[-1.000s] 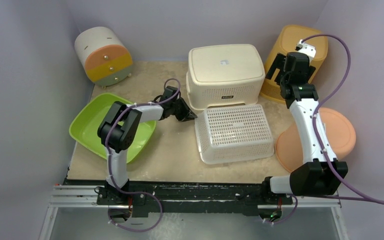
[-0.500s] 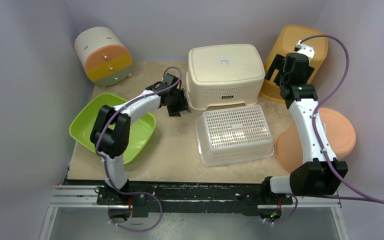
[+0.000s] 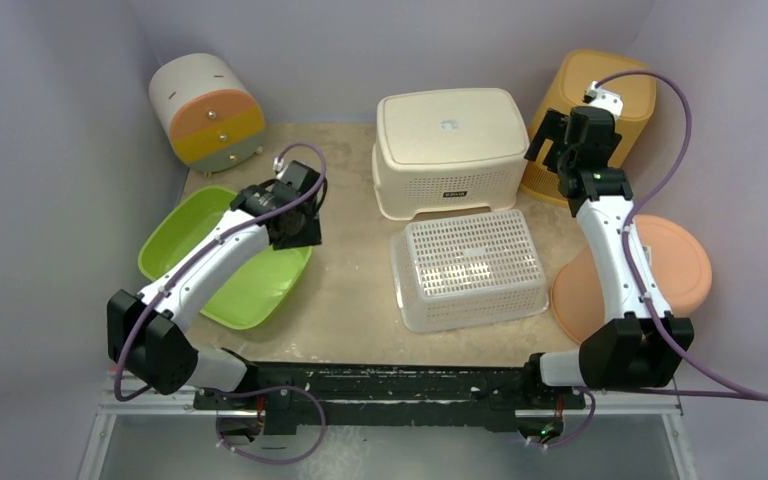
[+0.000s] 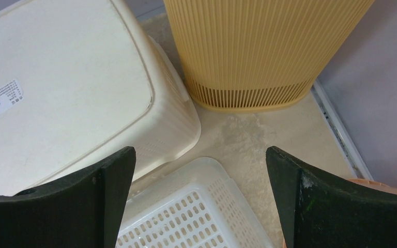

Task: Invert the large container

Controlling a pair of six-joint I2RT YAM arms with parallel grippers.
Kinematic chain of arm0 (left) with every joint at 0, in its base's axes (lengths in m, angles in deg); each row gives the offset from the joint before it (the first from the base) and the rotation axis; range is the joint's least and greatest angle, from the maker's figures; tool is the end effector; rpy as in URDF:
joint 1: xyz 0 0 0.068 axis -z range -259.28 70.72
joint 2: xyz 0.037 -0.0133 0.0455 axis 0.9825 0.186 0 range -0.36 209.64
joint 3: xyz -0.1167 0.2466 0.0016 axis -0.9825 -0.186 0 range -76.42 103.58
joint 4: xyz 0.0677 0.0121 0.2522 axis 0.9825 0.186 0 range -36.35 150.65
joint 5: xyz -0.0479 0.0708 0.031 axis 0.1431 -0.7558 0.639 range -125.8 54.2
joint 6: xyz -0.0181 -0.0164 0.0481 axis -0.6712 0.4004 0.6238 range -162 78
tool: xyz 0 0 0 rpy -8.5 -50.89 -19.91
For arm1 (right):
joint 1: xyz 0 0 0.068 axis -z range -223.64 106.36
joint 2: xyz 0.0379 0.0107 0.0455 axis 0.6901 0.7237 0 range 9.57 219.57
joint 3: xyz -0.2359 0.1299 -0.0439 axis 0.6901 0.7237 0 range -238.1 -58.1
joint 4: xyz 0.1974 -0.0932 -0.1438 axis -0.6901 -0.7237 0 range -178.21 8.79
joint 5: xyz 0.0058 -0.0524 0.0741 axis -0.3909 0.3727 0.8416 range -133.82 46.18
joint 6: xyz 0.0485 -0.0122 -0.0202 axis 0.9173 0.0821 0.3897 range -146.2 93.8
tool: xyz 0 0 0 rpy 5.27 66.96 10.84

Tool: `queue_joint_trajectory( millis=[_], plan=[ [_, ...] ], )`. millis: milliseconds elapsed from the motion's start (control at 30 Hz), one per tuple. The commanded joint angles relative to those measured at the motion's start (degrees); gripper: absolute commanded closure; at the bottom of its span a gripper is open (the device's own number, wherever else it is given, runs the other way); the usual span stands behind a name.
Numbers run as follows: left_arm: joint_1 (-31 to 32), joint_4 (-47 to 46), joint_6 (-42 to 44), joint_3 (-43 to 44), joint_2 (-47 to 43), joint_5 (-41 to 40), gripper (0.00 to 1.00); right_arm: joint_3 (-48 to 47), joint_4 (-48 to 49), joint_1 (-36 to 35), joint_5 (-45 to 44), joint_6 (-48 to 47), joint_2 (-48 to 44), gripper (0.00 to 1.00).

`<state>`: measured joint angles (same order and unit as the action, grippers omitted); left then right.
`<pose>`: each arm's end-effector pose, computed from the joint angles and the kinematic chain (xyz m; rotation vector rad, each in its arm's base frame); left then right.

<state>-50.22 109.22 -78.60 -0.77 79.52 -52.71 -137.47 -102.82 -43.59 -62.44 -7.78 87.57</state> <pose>0.2468 -0.1253 0.3219 -0.2687 2.5310 -0.0546 0.3097 -0.0117 0.4004 0.5174 1.8342 -0.0956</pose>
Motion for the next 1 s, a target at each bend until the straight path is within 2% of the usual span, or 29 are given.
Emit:
queue_joint_trajectory(
  millis=[0, 233, 600, 667, 767, 800, 833, 967],
  plan=[
    [0.21, -0.46, 1.08, -7.80, -1.18, -5.69, 0.53, -1.13, 2.30, 0.12, 1.68, -0.24, 0.67, 0.02],
    [0.21, -8.93, 0.56, -14.79, -0.87, -8.23, 0.48, -1.32, 1.79, 0.12, 1.49, -0.18, -0.15, 0.02],
    [0.21, -14.19, 0.86, -22.55, -0.11, -5.42, 0.51, -0.69, 0.40, 0.12, 2.77, -0.12, -1.34, 0.02],
    [0.21, -14.70, 0.63, -23.61, 0.00, -5.48, 0.60, -0.69, 0.44, 0.12, 2.79, 0.04, -1.38, 0.02],
    [0.21, -14.91, 0.13, -24.85, 0.33, -5.98, 0.84, -0.49, 0.42, 0.12, 2.80, -0.02, -1.52, 0.02],
    [0.21, -14.96, 0.05, -25.01, 0.35, -5.76, 0.94, -0.37, 0.44, 0.12, 2.79, -0.06, -1.65, 0.02],
    [0.21, -14.61, -0.10, -24.77, 0.20, -5.69, 1.00, -0.28, 0.43, 0.12, 2.71, -0.05, -1.74, 0.02],
    [0.30, -11.20, -0.20, -20.06, -0.94, -5.64, 1.00, 0.45, 0.66, 0.12, 2.37, -0.05, -2.22, 0.02]
  ],
)
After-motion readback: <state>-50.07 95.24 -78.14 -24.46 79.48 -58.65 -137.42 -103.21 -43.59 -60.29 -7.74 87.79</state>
